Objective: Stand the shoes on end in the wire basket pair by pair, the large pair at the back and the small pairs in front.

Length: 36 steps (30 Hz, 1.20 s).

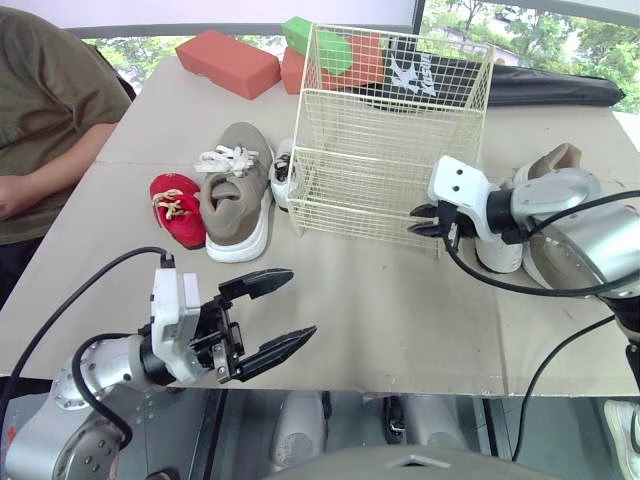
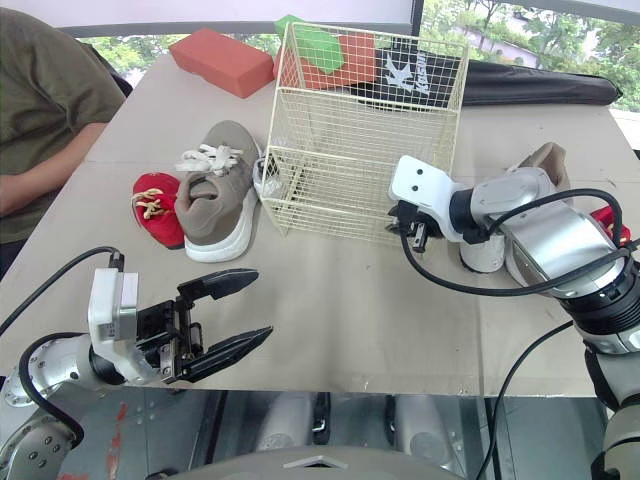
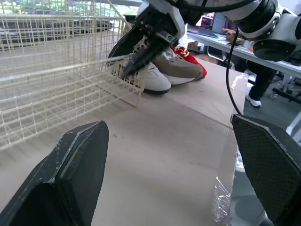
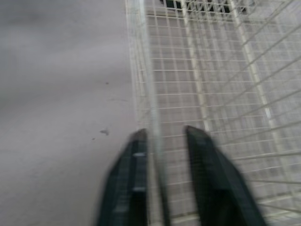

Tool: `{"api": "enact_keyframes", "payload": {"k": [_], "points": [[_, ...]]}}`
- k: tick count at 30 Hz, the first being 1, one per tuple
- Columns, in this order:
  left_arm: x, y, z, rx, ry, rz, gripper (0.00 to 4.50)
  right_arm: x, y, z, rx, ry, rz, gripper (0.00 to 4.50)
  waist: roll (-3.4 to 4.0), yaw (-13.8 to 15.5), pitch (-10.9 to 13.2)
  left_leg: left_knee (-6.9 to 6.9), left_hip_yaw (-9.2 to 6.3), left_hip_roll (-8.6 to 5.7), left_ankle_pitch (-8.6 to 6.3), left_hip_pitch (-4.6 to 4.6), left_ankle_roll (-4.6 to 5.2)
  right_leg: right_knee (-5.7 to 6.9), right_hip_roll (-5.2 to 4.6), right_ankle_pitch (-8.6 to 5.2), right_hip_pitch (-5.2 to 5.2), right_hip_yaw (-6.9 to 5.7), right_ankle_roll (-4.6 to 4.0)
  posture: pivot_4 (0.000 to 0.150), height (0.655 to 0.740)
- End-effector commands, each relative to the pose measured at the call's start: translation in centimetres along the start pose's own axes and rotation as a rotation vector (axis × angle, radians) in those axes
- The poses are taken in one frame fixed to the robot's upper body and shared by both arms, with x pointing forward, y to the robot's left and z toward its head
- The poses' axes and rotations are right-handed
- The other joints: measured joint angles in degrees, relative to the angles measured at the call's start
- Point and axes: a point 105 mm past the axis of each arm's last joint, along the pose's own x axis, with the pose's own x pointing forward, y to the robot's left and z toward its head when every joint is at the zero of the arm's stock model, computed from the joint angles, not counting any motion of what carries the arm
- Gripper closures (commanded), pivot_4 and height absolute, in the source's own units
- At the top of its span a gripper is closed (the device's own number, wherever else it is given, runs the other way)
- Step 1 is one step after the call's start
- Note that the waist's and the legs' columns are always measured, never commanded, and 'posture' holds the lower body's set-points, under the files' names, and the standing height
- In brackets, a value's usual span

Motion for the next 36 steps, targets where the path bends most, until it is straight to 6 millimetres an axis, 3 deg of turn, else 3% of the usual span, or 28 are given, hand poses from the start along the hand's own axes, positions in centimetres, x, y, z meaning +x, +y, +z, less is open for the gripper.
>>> {"api": "enact_keyframes", "payload": {"k": [1, 9, 20, 24, 27, 34, 36], "points": [[0.2, -0.6, 1.2, 0.056, -0.028, 0.001, 0.00, -1.4, -0.3, 0.5, -0.056, -0.002, -0.012, 4.41, 0.00, 0.2, 0.0, 0.01, 0.01, 0.00, 0.00, 0.00, 0.00, 0.02, 0.00, 0.00, 0.00, -0.01, 0.00, 0.150, 0.7400], [0.6, -0.3, 1.6, 0.050, -0.031, 0.011, 0.00, -3.3, 2.2, 0.8, -0.165, -0.047, 0.101, 4.41, 0.00, 0.9, 0.0, -0.01, 0.00, 0.01, 0.00, 0.00, 0.00, -0.04, 0.03, 0.00, -0.01, -0.02, 0.01, 0.150, 0.7400], [-0.5, 0.4, 0.8, 0.033, -0.003, 0.089, 0.00, -4.8, 1.4, -0.9, -0.209, -0.052, 0.053, 4.41, 0.00, 0.8, 0.0, 0.00, 0.05, 0.01, 0.00, 0.06, 0.00, -0.02, 0.04, -0.03, 0.00, -0.08, -0.04, 0.150, 0.7400], [-0.8, 0.7, 0.7, 0.024, -0.006, 0.144, 0.00, -4.8, 1.1, 0.7, -0.158, -0.187, 0.042, 4.41, 0.01, 0.6, 0.0, 0.01, 0.06, 0.01, 0.00, 0.08, 0.00, -0.01, 0.05, -0.03, 0.00, -0.05, -0.04, 0.150, 0.7400], [-1.5, 1.8, 0.9, 0.003, -0.046, 0.272, 0.00, -5.4, 2.0, 2.1, -0.134, -0.339, 0.084, 3.58, 0.02, 0.7, 0.0, 0.00, 0.06, 0.01, 0.00, 0.09, 0.00, 0.03, 0.06, 0.00, 0.00, -0.03, 0.00, 0.150, 0.7400], [-4.2, 5.4, 0.9, 0.019, -0.085, 0.681, 0.00, -6.8, 4.0, 4.5, -0.054, -0.625, 0.085, 0.35, 0.00, 0.9, 0.0, 0.01, -0.01, 0.00, 0.00, 0.05, 0.00, -0.02, 0.02, 0.01, 0.10, 0.03, 0.02, 0.150, 0.7400], [-4.8, 6.4, 1.0, 0.026, -0.090, 0.775, 0.00, -7.0, 4.9, 4.6, -0.043, -0.643, 0.112, 0.10, -0.02, 1.0, 0.0, 0.01, -0.01, 0.00, 0.00, 0.10, 0.00, -0.02, 0.02, 0.01, 0.18, -0.01, 0.02, 0.150, 0.7400]]}}
